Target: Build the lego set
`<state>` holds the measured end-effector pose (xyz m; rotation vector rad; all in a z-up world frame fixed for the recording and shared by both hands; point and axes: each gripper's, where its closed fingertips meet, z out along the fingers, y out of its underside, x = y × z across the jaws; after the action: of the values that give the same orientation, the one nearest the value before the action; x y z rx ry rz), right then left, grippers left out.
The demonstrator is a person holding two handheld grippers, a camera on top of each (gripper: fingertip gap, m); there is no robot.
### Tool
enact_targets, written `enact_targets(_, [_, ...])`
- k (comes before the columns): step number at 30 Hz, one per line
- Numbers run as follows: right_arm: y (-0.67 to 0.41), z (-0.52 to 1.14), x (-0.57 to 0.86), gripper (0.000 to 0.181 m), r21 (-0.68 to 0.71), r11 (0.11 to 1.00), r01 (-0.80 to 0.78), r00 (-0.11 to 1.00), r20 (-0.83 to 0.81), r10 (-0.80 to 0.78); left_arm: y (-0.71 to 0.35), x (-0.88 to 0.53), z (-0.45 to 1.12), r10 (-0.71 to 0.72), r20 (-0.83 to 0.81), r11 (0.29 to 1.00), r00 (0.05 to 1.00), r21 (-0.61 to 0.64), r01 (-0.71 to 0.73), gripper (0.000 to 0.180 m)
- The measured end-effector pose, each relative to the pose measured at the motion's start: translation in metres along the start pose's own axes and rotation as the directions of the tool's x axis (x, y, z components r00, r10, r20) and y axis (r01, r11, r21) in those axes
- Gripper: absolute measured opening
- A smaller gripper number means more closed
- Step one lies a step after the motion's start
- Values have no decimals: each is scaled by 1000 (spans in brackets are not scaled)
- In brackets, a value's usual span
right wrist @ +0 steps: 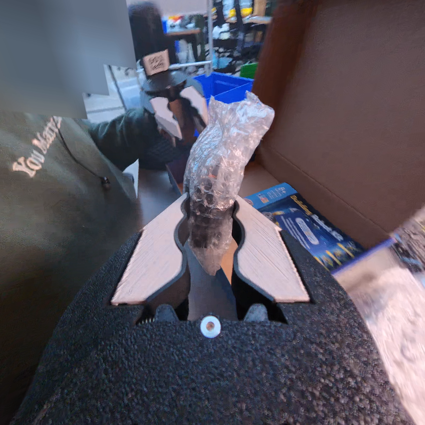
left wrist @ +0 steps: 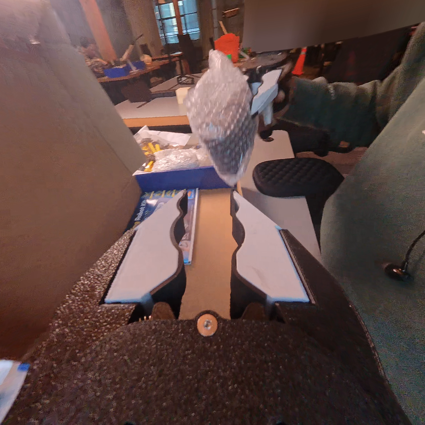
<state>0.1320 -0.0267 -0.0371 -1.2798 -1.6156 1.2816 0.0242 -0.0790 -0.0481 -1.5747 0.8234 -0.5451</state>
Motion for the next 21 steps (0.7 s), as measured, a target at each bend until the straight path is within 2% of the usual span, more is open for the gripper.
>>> enact_targets(4, [10,-80,46,31,97,974,-205,936,-272,224,18,-18,-19,-30,115,999,993,-20,33,37])
enact_targets(7, [38,-129,73,31,149,922,-357,804,-453,384,33,-21,-23,-50,151,997,987,-42,57,37])
enact_targets(9, [58,-148,85,31,208,869,-450,704,-516,488,40,-19,-21,-56,152,996,987,-61,66,38])
enact_targets(11, [78,-156,89,31,245,811,-531,623,-535,570,45,-7,-18,-42,98,993,994,-109,53,39])
enact_targets(14, [99,-149,77,31,252,730,-635,578,-472,666,51,14,-17,6,23,980,1000,-197,-2,42])
enact_targets(18, [135,-128,65,31,148,672,-725,551,-459,697,58,27,-21,-18,-38,971,999,-239,9,42])
enact_targets(21, [142,-119,75,33,121,641,-758,544,-426,723,67,28,-18,-16,-56,959,998,-284,-1,42])
